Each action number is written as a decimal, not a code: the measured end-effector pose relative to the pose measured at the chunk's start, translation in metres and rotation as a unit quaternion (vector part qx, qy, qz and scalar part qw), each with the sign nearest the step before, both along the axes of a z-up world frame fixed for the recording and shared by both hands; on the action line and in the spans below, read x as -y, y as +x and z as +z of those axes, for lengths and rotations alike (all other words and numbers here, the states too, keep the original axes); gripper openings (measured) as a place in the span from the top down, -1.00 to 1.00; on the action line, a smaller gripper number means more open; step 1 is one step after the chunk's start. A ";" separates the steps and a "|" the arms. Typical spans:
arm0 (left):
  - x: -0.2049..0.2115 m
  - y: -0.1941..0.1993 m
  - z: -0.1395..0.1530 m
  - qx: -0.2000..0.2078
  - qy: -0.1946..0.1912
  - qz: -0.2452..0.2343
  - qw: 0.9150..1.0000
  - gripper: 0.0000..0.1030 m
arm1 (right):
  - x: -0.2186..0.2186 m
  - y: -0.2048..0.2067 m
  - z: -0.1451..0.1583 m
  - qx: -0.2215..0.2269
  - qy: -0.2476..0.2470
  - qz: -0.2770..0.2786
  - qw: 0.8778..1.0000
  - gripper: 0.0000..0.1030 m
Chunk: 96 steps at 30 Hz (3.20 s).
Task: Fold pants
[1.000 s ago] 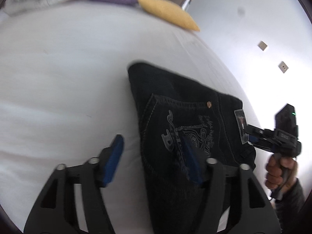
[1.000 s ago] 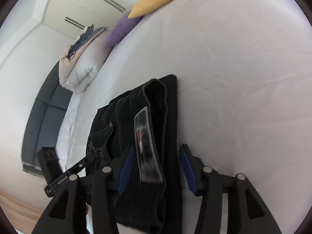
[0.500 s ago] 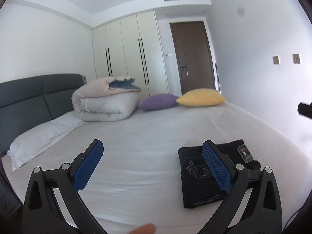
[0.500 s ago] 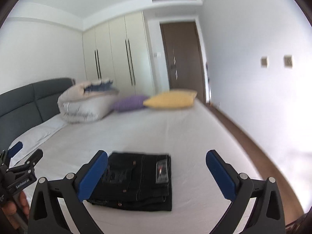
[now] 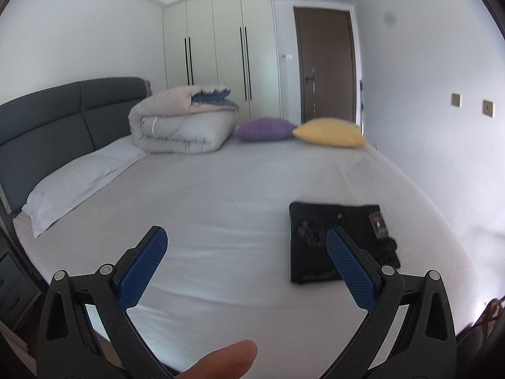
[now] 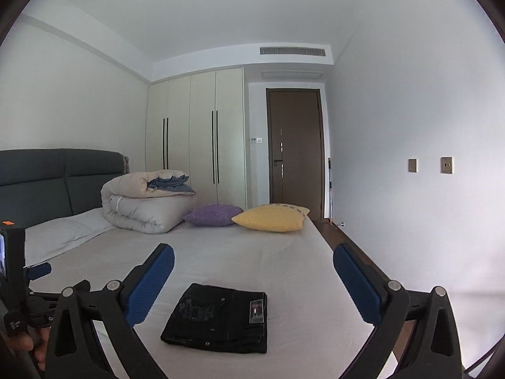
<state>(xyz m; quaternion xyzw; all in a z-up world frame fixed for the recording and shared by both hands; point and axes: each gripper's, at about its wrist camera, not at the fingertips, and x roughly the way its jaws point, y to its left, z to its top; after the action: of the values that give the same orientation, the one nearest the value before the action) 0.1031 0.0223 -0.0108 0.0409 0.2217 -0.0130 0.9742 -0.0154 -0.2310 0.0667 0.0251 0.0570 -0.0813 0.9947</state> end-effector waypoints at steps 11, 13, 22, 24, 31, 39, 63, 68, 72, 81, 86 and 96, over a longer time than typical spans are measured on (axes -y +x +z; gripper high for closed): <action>0.013 0.013 -0.075 -0.109 -0.003 -0.030 0.994 -1.00 | -0.010 0.038 -0.092 -0.187 0.050 -0.025 0.981 -1.00; 0.014 0.021 -0.087 -0.126 -0.006 -0.032 0.991 -1.00 | -0.014 0.043 -0.105 -0.207 0.055 -0.032 0.976 -1.00; 0.013 0.046 -0.124 -0.162 -0.021 -0.027 0.986 -1.00 | -0.027 0.058 -0.132 -0.253 0.063 -0.026 0.965 -1.00; 0.011 0.047 -0.126 -0.164 -0.023 -0.025 0.986 -1.00 | -0.028 0.060 -0.135 -0.258 0.064 -0.023 0.964 -1.00; 0.010 0.047 -0.132 -0.170 -0.020 -0.025 0.985 -1.00 | -0.029 0.062 -0.139 -0.267 0.068 -0.021 0.961 -1.00; 0.011 0.047 -0.132 -0.172 -0.021 -0.029 0.984 -1.00 | -0.030 0.061 -0.139 -0.267 0.068 -0.019 0.961 -1.00; 0.010 0.046 -0.134 -0.174 -0.025 -0.031 0.984 -1.00 | -0.036 0.060 -0.141 -0.271 0.070 -0.015 0.960 -1.00; 0.011 0.045 -0.134 -0.174 -0.026 -0.030 0.984 -1.00 | -0.035 0.060 -0.141 -0.272 0.070 -0.015 0.960 -1.00; 0.011 0.045 -0.134 -0.174 -0.025 -0.030 0.984 -1.00 | -0.035 0.060 -0.141 -0.272 0.071 -0.014 0.960 -1.00; 0.010 0.046 -0.133 -0.174 -0.025 -0.030 0.984 -1.00 | -0.035 0.061 -0.143 -0.272 0.071 -0.014 0.959 -1.00; 0.011 0.045 -0.133 -0.174 -0.024 -0.030 0.984 -1.00 | -0.035 0.061 -0.143 -0.272 0.071 -0.014 0.959 -1.00; 0.011 0.045 -0.133 -0.174 -0.026 -0.030 0.984 -1.00 | -0.035 0.061 -0.143 -0.273 0.071 -0.014 0.959 -1.00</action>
<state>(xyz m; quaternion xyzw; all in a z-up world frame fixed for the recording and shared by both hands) 0.1485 0.0118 -0.1438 0.0197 0.3864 -0.0550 0.9205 0.0459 -0.1958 -0.0761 0.0735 0.3319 -0.0942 0.9357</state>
